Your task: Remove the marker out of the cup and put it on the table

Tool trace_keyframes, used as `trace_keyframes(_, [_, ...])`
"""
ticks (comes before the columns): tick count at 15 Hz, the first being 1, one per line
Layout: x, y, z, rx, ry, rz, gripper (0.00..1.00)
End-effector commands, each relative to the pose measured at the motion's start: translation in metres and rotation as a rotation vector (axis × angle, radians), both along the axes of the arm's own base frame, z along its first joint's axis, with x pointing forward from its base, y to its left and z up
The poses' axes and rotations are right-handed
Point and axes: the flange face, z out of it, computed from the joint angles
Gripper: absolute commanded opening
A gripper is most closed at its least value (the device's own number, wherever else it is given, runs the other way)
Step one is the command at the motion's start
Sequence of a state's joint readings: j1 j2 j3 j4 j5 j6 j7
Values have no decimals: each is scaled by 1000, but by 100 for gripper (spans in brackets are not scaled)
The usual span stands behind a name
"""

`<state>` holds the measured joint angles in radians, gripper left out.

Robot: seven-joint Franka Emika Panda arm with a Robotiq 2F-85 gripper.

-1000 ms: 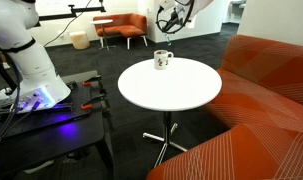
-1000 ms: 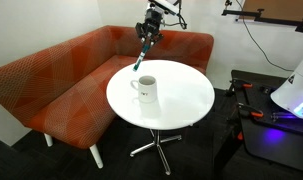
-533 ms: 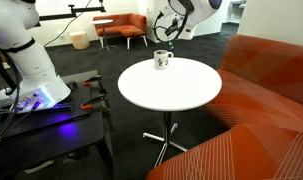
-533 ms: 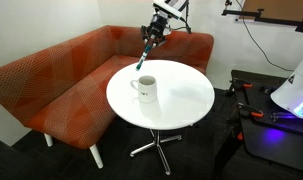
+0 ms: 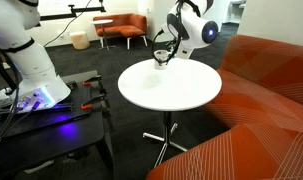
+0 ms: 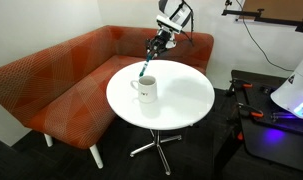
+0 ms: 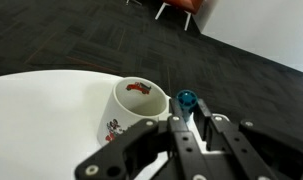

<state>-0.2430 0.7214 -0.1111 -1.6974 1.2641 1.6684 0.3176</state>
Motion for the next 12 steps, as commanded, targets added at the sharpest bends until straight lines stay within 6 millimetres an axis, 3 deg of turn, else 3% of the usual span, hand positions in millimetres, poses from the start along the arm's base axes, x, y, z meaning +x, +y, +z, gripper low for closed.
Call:
trace_keyframes(1, [-3,-6,-12,35,10,-53,6])
trace_keyframes(3, [-4,-7,-12,33,13,-66,14])
trace_keyframes(4, [-4,-7,-10,28,14,-71,40])
trace_keyframes(12, [-1,1,17,-21,-5,-72,96])
